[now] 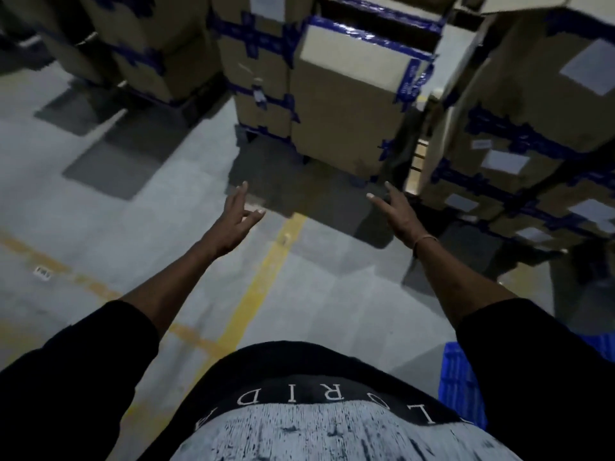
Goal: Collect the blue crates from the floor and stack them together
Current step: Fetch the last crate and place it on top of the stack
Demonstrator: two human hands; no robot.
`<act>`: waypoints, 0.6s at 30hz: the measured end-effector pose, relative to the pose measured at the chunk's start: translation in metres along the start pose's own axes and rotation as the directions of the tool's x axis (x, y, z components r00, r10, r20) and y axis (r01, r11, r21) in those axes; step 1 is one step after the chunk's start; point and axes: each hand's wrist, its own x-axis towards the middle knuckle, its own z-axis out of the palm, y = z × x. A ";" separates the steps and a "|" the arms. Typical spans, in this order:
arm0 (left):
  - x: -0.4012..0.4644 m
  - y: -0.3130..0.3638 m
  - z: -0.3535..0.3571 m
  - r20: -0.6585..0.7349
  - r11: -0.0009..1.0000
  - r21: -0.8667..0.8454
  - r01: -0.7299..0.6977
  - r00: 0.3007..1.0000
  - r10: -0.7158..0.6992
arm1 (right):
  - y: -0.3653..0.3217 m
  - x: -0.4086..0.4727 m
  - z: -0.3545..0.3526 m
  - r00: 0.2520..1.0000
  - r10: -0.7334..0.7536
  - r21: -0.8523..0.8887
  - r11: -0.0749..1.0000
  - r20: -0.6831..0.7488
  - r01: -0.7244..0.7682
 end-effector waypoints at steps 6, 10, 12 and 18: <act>-0.034 -0.066 -0.088 -0.135 0.996 -0.032 0.087 0.987 -0.090 | -0.081 0.037 0.106 0.983 -0.085 -0.010 0.996 0.165 0.088; -0.053 -0.103 -0.138 -0.258 0.984 -0.080 0.158 0.950 -0.174 | -0.130 0.072 0.171 0.956 -0.116 -0.014 0.992 0.269 0.124; -0.060 -0.122 -0.161 -0.307 0.977 -0.102 0.186 0.929 -0.209 | -0.158 0.088 0.203 0.940 -0.138 -0.035 0.987 0.313 0.157; -0.058 -0.181 -0.225 -0.423 0.944 -0.191 0.271 0.844 -0.328 | -0.231 0.157 0.297 0.863 -0.214 -0.084 0.956 0.458 0.281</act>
